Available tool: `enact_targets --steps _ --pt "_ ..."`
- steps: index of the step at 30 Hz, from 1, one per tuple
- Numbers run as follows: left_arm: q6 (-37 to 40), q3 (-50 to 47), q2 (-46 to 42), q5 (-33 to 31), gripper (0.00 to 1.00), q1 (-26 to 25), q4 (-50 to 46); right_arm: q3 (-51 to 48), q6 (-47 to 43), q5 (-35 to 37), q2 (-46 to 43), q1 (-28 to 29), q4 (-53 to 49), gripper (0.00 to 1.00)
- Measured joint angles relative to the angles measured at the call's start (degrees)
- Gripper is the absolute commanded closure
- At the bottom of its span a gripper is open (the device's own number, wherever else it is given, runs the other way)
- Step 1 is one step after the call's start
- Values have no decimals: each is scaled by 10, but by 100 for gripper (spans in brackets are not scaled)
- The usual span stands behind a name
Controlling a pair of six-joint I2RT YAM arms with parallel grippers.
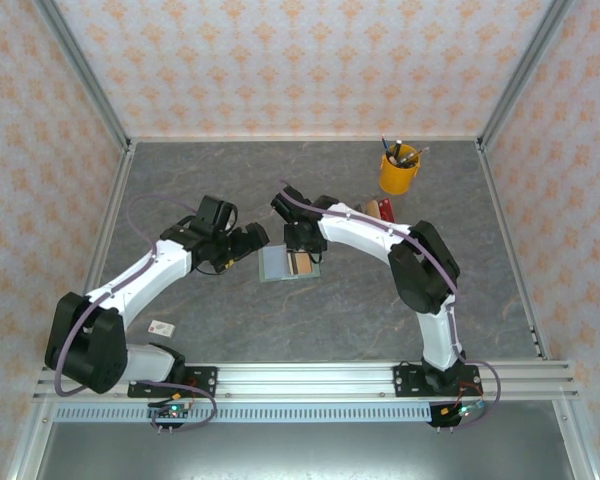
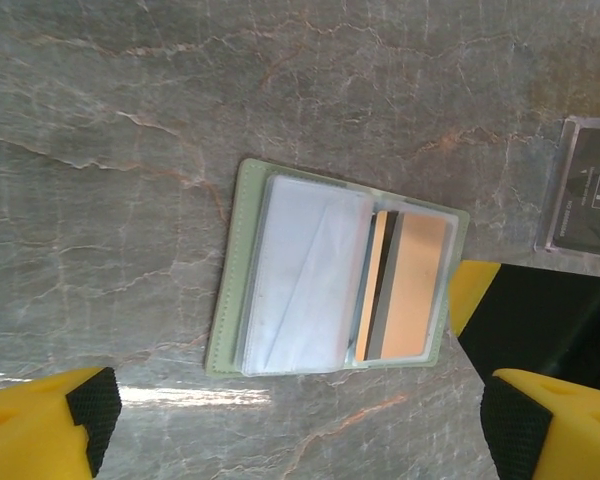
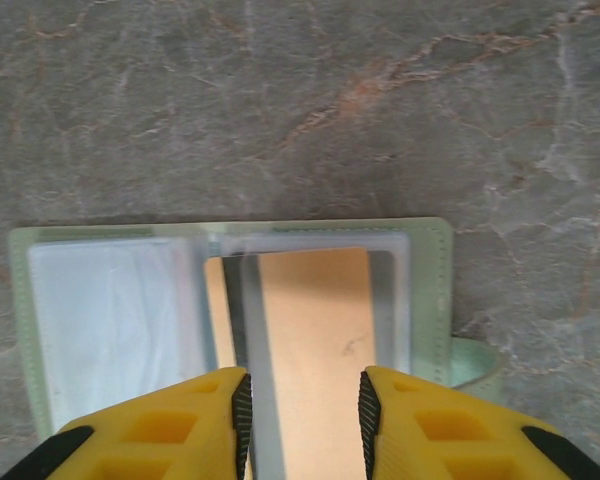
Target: Take the credit cards out of the card holder
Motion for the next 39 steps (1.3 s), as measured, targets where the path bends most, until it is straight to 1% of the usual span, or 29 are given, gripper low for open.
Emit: enact_targets --steps 3,7,15,16,20,22,26,31,36,39 --pt "-2 -5 12 21 15 -7 17 0 0 6 3 -3 -8 64" --pt "-6 -5 34 52 30 -18 45 -10 0 -2 3 -14 0 64" --pt "-17 8 112 94 56 -32 97 -35 -16 -55 4 -47 17 65" --pt "-17 12 123 98 59 -33 104 -37 -20 -60 4 -51 21 67" --pt "-19 32 173 112 69 -35 129 -43 -38 -80 6 -63 27 68" --pt "-22 42 196 120 71 -35 139 -43 -49 -90 9 -66 28 68" --pt "-24 50 225 125 72 -35 155 -42 -73 -106 17 -66 27 68" --pt "-28 50 233 125 73 -35 160 -31 -91 -108 32 -66 24 70" --pt "-29 50 233 127 78 -35 167 -22 -104 -108 39 -66 19 74" --pt "-30 50 238 130 79 -35 167 -18 -110 -108 42 -66 16 76"
